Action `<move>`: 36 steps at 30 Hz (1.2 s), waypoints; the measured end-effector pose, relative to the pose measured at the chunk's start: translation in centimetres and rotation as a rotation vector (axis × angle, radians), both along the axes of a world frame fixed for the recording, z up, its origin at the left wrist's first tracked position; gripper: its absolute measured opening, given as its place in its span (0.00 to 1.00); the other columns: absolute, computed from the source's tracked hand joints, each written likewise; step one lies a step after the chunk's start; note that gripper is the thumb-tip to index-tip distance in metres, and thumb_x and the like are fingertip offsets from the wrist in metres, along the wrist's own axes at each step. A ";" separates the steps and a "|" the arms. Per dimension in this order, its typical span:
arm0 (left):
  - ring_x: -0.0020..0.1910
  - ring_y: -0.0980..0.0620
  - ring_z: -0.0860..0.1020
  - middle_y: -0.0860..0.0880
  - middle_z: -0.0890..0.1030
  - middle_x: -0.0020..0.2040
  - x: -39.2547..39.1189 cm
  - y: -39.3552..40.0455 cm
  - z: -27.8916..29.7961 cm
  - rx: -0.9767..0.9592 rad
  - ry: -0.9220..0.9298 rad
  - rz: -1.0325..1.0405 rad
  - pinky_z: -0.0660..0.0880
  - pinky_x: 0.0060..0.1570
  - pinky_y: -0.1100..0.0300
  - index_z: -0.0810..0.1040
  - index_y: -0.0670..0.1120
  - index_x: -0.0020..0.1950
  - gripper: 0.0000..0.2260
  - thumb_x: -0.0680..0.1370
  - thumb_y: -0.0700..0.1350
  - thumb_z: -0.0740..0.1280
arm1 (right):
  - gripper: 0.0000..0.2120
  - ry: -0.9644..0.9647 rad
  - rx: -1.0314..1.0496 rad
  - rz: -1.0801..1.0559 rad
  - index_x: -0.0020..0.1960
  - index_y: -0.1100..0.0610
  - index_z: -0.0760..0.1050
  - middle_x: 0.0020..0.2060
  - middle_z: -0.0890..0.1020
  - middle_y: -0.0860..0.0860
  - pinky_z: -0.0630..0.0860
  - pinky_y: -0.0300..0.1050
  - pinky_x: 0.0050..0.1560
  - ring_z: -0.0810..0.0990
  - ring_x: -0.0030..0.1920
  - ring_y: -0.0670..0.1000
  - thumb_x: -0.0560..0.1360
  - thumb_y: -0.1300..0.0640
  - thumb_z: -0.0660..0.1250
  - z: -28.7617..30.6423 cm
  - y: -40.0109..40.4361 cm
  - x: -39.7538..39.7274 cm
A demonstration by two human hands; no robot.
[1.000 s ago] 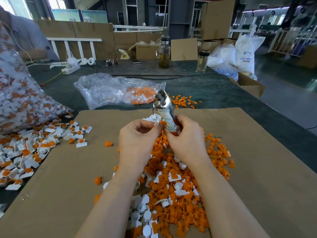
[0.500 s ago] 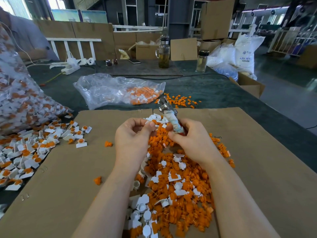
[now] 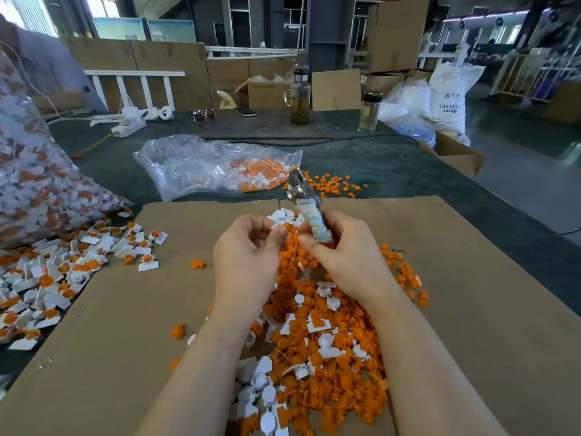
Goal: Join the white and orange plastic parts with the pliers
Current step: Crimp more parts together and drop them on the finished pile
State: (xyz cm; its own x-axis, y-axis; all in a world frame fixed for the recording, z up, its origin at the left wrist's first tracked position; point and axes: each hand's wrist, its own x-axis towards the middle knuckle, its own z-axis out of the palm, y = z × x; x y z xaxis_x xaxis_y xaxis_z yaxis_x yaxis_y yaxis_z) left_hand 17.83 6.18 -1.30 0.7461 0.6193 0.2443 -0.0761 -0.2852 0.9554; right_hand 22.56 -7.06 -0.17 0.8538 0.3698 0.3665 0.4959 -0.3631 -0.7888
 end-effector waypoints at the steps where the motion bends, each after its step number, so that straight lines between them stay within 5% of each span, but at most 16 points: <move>1: 0.38 0.53 0.82 0.52 0.83 0.35 0.0 -0.1 0.0 0.026 0.011 -0.001 0.79 0.39 0.61 0.78 0.52 0.39 0.07 0.75 0.45 0.74 | 0.08 -0.008 0.011 0.002 0.52 0.54 0.79 0.42 0.82 0.45 0.80 0.48 0.46 0.81 0.44 0.44 0.74 0.53 0.71 0.0 0.1 -0.1; 8: 0.34 0.62 0.78 0.55 0.81 0.33 -0.2 -0.4 -0.1 0.159 0.029 -0.002 0.71 0.32 0.72 0.78 0.53 0.38 0.08 0.75 0.45 0.74 | 0.08 -0.072 -0.020 -0.014 0.53 0.54 0.78 0.43 0.82 0.47 0.78 0.54 0.47 0.80 0.45 0.47 0.75 0.54 0.71 -0.2 0.4 0.0; 24: 0.37 0.60 0.78 0.55 0.81 0.35 -0.1 -0.1 -0.2 0.254 0.054 -0.032 0.74 0.35 0.66 0.78 0.53 0.40 0.06 0.76 0.46 0.72 | 0.07 -0.141 -0.099 -0.022 0.52 0.54 0.79 0.39 0.80 0.45 0.77 0.50 0.41 0.78 0.40 0.47 0.75 0.55 0.70 -0.1 0.2 0.0; 28: 0.40 0.54 0.83 0.52 0.84 0.36 -0.1 0.5 0.0 0.017 -0.007 -0.074 0.79 0.42 0.60 0.79 0.50 0.42 0.06 0.77 0.42 0.72 | 0.09 -0.003 -0.122 0.067 0.54 0.53 0.78 0.42 0.81 0.44 0.79 0.49 0.46 0.80 0.43 0.45 0.75 0.53 0.70 0.1 -0.6 0.2; 31: 0.37 0.58 0.82 0.52 0.83 0.34 -0.3 1.1 0.4 -0.161 -0.113 -0.129 0.77 0.39 0.68 0.79 0.46 0.42 0.06 0.78 0.38 0.70 | 0.09 0.120 -0.171 0.125 0.55 0.55 0.78 0.48 0.82 0.50 0.79 0.56 0.53 0.83 0.48 0.49 0.76 0.55 0.70 0.2 -1.3 0.4; 36: 0.39 0.55 0.82 0.51 0.82 0.38 -0.6 1.4 0.5 -0.225 -0.181 -0.176 0.77 0.41 0.68 0.79 0.44 0.45 0.03 0.78 0.38 0.69 | 0.06 0.187 -0.204 0.206 0.53 0.52 0.76 0.48 0.83 0.50 0.79 0.56 0.54 0.83 0.49 0.50 0.76 0.56 0.70 0.4 -1.7 0.4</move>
State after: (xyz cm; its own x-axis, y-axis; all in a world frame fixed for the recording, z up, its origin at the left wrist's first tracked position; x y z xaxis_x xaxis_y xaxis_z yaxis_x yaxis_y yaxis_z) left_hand 17.25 7.57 -0.82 0.8035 0.5381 0.2547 -0.2801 -0.0358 0.9593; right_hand 22.91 -8.81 0.25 0.7988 0.5912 0.1115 0.4290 -0.4298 -0.7945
